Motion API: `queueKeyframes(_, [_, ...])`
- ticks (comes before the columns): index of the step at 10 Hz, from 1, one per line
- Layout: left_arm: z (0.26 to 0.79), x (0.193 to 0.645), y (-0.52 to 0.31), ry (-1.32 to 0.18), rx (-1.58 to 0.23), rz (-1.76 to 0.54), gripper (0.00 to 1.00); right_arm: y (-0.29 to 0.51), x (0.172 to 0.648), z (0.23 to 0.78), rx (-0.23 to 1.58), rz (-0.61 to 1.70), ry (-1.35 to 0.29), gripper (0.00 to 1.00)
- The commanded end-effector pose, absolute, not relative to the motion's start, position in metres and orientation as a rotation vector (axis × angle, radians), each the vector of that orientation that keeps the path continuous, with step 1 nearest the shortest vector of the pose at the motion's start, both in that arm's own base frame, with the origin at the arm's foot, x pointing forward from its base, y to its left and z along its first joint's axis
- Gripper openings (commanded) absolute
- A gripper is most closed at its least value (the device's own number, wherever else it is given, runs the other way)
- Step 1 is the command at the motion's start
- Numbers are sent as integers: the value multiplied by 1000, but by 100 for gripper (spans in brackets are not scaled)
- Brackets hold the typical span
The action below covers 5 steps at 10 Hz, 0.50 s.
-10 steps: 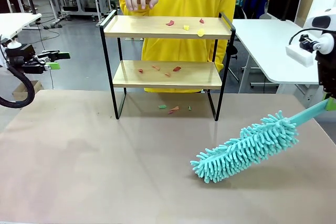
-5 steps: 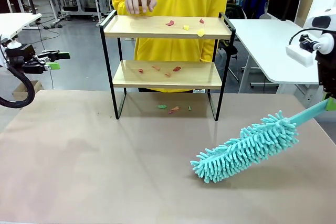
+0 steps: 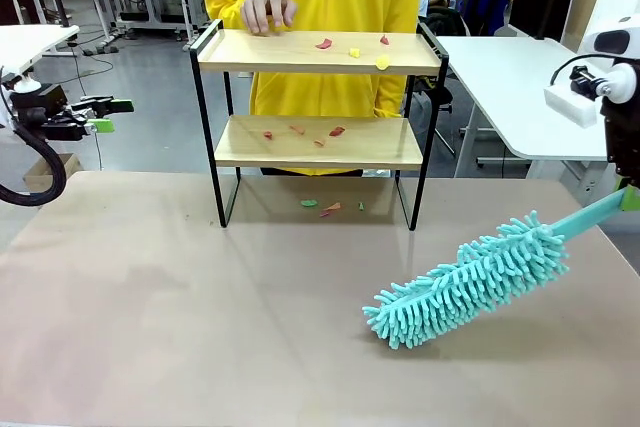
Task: Clean the shelf.
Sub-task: Clean the specific section of the Shelf indicated by the human with the Duster.
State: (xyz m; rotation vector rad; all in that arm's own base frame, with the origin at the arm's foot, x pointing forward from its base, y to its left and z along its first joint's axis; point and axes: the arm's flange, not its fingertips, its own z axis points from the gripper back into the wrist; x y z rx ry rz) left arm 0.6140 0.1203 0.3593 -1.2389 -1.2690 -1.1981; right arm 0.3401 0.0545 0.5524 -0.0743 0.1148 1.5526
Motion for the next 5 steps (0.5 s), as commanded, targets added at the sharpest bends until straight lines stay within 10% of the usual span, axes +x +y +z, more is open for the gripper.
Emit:
queueKeyframes(1, [361, 612, 121, -1281, -1232, -1206, 100, 52, 340, 553, -80, 1553, 117, 13])
queueKeyframes(5, [361, 612, 121, -1281, -1232, -1206, 100, 55, 340, 552, -74, 1553, 115, 13])
